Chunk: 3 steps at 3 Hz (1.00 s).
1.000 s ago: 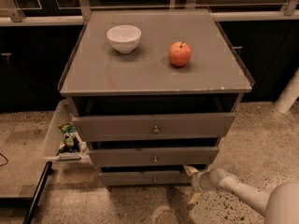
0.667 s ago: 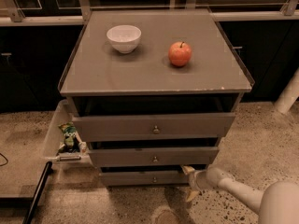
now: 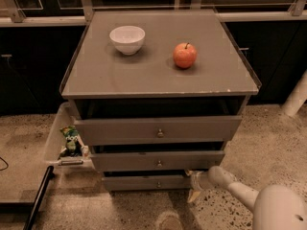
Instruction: Open bottom drawer
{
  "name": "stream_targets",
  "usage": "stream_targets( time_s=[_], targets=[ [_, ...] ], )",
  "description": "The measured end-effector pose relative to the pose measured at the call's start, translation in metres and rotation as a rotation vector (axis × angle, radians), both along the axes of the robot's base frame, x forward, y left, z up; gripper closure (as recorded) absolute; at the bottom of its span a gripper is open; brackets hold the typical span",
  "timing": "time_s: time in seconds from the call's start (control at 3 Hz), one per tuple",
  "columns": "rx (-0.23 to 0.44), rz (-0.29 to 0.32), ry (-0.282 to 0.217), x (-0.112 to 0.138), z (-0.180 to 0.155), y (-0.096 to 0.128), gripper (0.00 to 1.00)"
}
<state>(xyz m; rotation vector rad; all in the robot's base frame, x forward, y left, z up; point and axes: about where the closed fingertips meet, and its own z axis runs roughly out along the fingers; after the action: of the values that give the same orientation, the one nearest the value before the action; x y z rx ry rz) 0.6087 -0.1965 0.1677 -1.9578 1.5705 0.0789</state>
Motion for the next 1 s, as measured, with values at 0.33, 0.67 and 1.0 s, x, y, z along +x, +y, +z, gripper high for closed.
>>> stream_targets(
  time_s=[0.33, 0.67, 1.0],
  targets=[
    [0.011, 0.003, 0.024, 0.004, -0.008, 0.001, 0.00],
    [0.019, -0.026, 0.055, -0.001, -0.018, -0.007, 0.00],
    [0.019, -0.026, 0.055, -0.001, -0.018, -0.007, 0.00]
  ],
)
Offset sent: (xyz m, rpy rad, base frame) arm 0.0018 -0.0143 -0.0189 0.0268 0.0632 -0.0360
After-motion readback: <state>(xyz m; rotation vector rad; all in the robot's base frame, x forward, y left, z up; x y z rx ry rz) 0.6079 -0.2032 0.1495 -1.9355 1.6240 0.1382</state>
